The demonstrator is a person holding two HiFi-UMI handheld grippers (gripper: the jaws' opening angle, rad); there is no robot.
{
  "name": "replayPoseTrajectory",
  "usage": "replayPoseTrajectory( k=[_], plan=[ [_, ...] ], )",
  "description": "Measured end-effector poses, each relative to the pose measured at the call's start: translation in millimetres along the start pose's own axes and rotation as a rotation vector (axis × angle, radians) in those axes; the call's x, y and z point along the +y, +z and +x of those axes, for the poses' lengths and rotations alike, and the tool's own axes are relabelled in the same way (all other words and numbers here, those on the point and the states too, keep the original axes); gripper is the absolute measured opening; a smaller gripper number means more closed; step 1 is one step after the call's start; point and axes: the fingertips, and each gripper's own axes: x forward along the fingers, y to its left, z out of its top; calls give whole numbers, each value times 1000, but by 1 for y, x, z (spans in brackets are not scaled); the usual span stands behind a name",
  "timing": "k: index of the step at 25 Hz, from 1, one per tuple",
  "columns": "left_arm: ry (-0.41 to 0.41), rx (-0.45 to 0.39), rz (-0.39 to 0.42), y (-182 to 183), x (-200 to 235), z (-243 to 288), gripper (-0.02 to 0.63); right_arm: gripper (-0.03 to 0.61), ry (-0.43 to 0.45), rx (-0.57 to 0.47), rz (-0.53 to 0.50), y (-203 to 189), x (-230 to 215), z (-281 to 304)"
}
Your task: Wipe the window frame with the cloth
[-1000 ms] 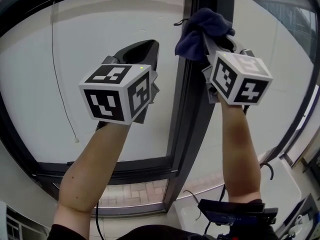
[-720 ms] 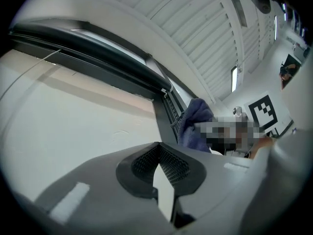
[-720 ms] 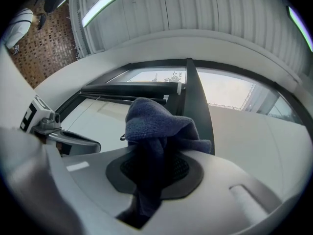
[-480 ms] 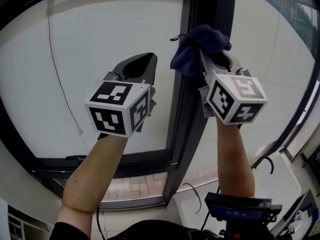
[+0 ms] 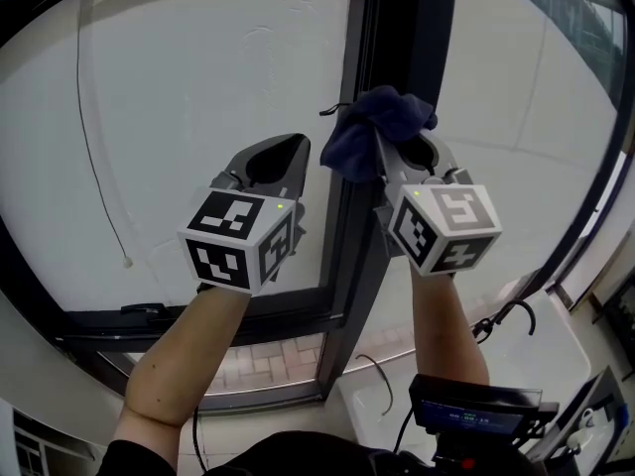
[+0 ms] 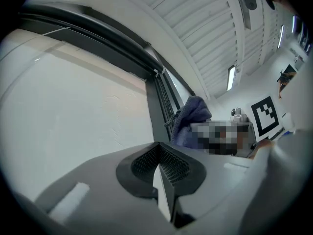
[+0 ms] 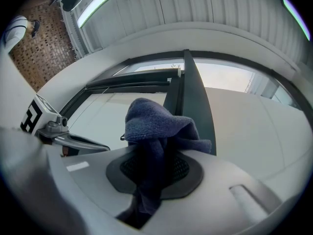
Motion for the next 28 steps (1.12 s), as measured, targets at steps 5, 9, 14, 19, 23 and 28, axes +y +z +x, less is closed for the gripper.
replayPoseTrajectory(
  k=[5, 9, 14, 19, 23, 28],
  plan=[
    [-17, 3, -24, -17, -7, -11, -6, 58, -22, 11, 10, -23, 7, -12],
    [-1, 16, -48, -37, -9, -26, -6, 58, -20, 20, 25, -44, 12, -22],
    [27, 40, -100, -73, -18, -53, -6, 58, -10, 69, 32, -71, 24, -34],
    [39, 91, -116, -106, -19, -65, -6, 58, 6, 105, 62, -102, 35, -46],
    [41, 108, -117, -123, -23, -68, -6, 58, 14, 126, 72, -121, 39, -56],
    [39, 125, -122, -143, -28, -73, -6, 58, 18, 165, 91, -144, 45, -68]
  ],
)
